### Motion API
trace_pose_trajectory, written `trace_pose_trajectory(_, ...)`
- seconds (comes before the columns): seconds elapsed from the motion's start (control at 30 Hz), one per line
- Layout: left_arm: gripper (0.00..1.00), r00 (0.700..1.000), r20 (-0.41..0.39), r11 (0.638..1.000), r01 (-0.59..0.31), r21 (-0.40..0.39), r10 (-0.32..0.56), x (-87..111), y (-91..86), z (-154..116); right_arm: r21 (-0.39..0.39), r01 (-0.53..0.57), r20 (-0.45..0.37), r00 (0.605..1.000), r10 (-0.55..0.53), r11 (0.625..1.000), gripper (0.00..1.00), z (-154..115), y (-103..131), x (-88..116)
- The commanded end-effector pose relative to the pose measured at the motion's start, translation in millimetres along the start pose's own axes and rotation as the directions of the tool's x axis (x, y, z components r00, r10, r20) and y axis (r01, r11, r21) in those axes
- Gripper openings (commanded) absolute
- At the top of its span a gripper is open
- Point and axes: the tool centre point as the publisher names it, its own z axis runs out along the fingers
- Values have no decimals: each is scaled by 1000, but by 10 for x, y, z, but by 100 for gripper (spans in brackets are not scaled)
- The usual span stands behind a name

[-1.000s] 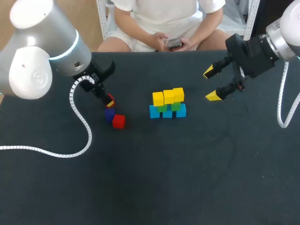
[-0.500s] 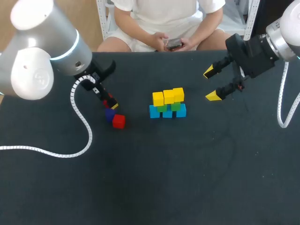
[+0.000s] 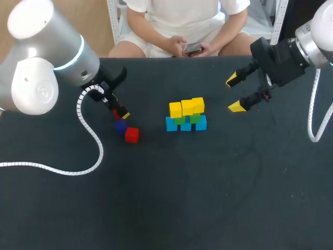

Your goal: Place the blue cubes, place green cubes on the blue cubes, place the yellow cubes on the green cubes, then place the red cubes on the yellow cubes, and place purple cube on the red cubes.

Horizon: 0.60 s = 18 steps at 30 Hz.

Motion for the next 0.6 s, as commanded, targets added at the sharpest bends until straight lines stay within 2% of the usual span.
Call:
trace_pose_trajectory(0.03, 58, 1000, -4, 1000, 3, 3, -3, 27, 7, 14, 3, 0, 1, 1000, 0, 1000, 100, -3, 12, 2)
trace_pose_trajectory(0.1, 50, 1000, -6, 1000, 6, 6, -6, 35, 3, 24, 3, 0, 1, 1000, 0, 1000, 100, -3, 12, 2)
trace_pose_trajectory(0.2, 44, 1000, -7, 1000, 4, 7, -4, 33, 1, 35, 3, 0, 1, 1000, 0, 1000, 100, -3, 12, 2)
trace_pose_trajectory(0.5, 40, 1000, -7, 1000, 2, 21, -1, 30, -6, 105, 3, 0, 1, 1000, 0, 1000, 100, -3, 12, 2)
trace_pose_trajectory(0.57, 29, 1000, -8, 1000, 1, 25, -1, 37, -10, 120, 3, 0, 1, 1000, 0, 1000, 100, -3, 12, 2)
trace_pose_trajectory(0.6, 19, 1000, -9, 1000, 1, 26, -1, 40, -10, 125, 3, 0, 1, 1000, 0, 1000, 100, -3, 12, 2)
